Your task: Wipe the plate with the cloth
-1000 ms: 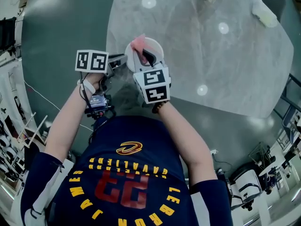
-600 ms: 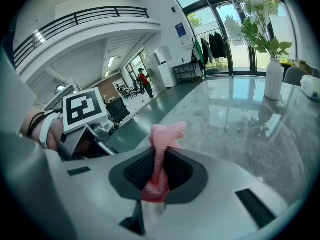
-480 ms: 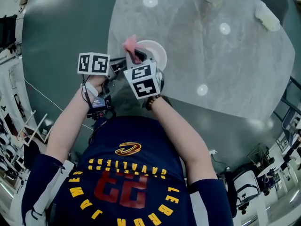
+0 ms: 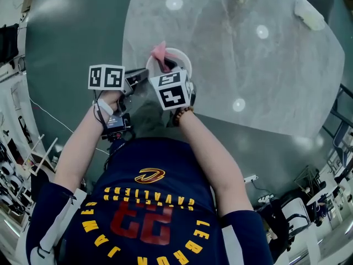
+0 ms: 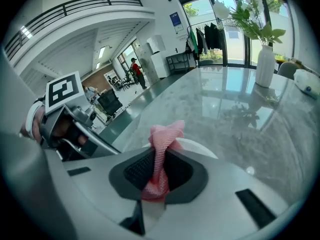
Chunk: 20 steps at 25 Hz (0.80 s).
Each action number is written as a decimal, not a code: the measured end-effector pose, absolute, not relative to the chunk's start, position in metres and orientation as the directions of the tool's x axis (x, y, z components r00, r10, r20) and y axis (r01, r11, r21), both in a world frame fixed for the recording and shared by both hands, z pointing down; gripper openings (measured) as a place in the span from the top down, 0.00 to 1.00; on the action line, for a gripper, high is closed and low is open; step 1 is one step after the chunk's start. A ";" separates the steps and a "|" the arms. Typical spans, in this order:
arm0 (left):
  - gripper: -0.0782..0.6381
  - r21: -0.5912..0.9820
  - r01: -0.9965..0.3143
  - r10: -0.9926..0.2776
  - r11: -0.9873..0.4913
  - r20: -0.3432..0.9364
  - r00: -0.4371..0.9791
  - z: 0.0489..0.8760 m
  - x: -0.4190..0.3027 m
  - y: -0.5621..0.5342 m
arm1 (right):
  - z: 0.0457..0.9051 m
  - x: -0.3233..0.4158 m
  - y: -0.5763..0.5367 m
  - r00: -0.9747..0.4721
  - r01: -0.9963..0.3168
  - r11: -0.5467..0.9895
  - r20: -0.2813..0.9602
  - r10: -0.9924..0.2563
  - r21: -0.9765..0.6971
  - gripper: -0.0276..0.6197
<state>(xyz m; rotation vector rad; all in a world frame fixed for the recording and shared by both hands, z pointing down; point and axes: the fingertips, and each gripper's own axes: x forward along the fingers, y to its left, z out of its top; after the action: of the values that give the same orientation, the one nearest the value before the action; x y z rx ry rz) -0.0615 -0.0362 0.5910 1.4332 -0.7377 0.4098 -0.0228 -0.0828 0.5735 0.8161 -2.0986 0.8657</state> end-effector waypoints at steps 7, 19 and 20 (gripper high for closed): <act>0.85 0.723 -0.679 -0.176 0.129 0.690 0.702 0.590 -0.064 -0.036 | 0.573 0.029 -0.094 -0.467 -0.825 0.495 0.822 -0.326 -0.273 0.89; 0.85 0.724 -0.676 -0.190 0.139 0.689 0.699 0.595 -0.066 -0.036 | 0.558 0.069 -0.102 -0.433 -0.883 0.382 0.791 -0.433 -0.274 0.89; 0.85 0.726 -0.673 -0.193 0.142 0.687 0.700 0.595 -0.066 -0.037 | 0.554 0.062 -0.100 -0.448 -0.874 0.394 0.781 -0.435 -0.283 0.89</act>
<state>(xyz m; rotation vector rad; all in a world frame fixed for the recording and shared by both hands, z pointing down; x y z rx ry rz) -0.0662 -0.0365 0.5954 1.4188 -0.7736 0.4012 0.0620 -0.1002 0.5540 1.1150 -2.0439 0.9304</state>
